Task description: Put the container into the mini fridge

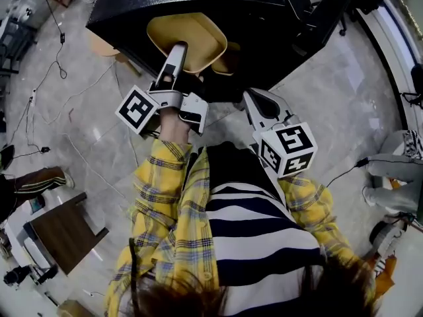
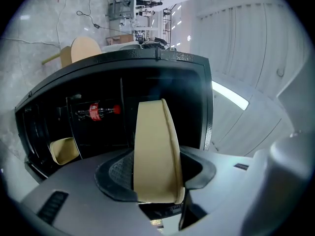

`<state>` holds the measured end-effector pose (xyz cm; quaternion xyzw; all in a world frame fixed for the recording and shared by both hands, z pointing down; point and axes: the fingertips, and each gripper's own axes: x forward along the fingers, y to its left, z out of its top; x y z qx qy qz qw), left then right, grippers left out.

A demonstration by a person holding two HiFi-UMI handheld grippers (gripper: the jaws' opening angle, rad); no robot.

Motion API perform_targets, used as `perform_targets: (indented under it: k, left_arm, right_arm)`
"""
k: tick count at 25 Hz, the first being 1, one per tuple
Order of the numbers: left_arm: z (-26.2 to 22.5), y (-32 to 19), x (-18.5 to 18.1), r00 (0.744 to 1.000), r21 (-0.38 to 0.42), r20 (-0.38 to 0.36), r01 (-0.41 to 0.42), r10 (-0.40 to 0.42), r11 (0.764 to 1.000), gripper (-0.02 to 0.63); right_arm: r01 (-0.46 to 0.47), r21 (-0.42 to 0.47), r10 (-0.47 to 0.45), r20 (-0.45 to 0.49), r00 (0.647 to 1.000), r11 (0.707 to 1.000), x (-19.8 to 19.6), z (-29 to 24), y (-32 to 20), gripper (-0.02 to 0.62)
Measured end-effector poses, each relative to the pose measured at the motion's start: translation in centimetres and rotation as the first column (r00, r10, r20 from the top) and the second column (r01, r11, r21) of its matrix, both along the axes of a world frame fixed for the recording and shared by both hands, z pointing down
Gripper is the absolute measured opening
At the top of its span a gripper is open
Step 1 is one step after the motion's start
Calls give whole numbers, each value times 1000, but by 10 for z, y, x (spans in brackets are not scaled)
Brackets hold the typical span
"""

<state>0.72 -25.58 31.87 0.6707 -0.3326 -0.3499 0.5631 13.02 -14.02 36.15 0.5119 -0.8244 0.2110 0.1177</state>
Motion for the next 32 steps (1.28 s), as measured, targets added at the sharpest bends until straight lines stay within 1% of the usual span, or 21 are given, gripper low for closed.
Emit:
perform_targets:
  k: [3,5,12,22,26,29,30,32]
  left_arm:
    - [3,-20,-4,999,-15,18,46,-45,999,224]
    - [4,-28,-5,998,-25,21,61,-61,998,224]
    - [13,-27,-8,996,-86,-7,89,-90,992,224]
    - [16,-30,-12,991,-84,-19,130,-132,988,224]
    - [15,-29,-15,987,-91,-13,156,-158,984,224]
    - [15,-28,-16,987,-100,1,160,-161,982,225]
    - [16,-27,-16,987,-108,9,163,-163,981,229]
    - [17,-27,-17,985,-116,21,170,-169,979,260]
  right_arm:
    - [18,-12,-18,-3,1000,1000,-4,0,-15,28]
    - [28,-15,-28,-8,1000,1000,-6,0,-20,28]
    - [72,-21,-72,-17,997,997,-19,1,-17,28]
    - [95,-41,-96,-22,995,995,-33,15,-8,28]
    - [111,-42,-112,-24,993,993,-42,17,-4,28]
    - [115,-39,-116,-24,993,993,-44,16,-2,28]
    - [115,-38,-116,-24,993,993,-44,16,-2,28]
    - [114,-36,-115,-25,993,993,-43,15,-2,28]
